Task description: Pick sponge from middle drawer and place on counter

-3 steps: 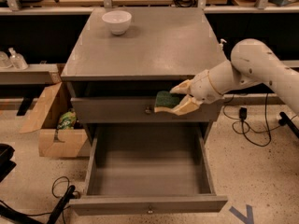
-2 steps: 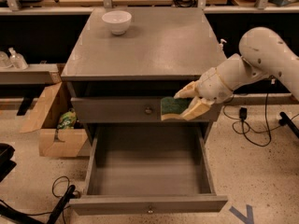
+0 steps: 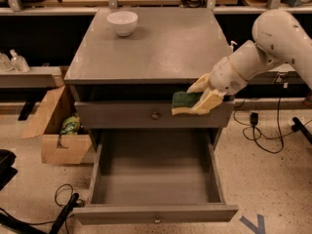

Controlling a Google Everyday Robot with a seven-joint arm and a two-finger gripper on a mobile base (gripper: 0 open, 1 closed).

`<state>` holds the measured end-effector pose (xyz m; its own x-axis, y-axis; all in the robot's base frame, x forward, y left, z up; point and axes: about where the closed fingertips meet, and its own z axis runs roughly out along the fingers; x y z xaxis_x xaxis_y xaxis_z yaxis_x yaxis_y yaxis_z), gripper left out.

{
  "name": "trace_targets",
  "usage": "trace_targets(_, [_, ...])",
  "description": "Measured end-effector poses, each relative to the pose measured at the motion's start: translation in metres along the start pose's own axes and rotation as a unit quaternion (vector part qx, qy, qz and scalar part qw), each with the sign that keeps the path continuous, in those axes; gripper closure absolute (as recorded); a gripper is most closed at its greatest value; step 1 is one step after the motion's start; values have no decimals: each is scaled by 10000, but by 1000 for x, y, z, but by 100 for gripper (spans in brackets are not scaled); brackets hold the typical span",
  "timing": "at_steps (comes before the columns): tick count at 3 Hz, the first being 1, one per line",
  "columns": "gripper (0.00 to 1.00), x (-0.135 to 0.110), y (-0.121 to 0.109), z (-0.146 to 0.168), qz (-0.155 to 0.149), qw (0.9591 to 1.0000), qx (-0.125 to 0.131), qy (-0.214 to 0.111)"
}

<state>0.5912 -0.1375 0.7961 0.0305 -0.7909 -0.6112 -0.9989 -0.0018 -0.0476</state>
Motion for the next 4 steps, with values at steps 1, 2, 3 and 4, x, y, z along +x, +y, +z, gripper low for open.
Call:
trace_targets(1, [100, -15, -46, -24, 548, 9971, 524, 12])
trace_targets(2, [100, -31, -92, -59, 1116, 9872, 1133, -73])
trace_targets(3, [100, -31, -113, -75, 1477, 9778, 1478, -168])
trace_targets(4, [100, -19, -139, -58, 1915, 9657, 1723, -327])
